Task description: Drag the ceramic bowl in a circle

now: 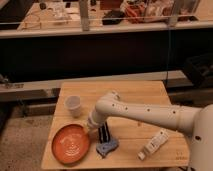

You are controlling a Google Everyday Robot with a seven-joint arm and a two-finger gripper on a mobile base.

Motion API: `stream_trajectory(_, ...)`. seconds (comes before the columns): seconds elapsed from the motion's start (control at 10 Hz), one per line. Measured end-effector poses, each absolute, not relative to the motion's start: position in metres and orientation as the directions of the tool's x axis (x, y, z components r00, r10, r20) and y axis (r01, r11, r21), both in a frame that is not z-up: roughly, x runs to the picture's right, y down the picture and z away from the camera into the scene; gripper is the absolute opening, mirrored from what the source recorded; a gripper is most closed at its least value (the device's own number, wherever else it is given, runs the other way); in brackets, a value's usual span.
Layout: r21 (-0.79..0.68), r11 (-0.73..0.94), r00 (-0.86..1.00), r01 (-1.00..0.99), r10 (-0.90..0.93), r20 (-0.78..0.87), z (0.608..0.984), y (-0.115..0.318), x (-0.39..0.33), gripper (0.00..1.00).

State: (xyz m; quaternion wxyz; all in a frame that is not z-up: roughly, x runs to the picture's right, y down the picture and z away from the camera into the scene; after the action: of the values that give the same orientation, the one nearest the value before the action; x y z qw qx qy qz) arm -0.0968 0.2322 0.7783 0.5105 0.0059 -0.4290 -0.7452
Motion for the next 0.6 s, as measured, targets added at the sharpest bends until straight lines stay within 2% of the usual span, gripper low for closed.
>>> stream_trajectory(0.3,0.645,-0.106,-0.475,0.757,-0.767,0.432,0.776,0.236,-0.097,0.02)
stream_trajectory(0.6,0.661,-0.066,-0.448,0.747,-0.785,0.428,0.754,0.255,-0.087,0.02)
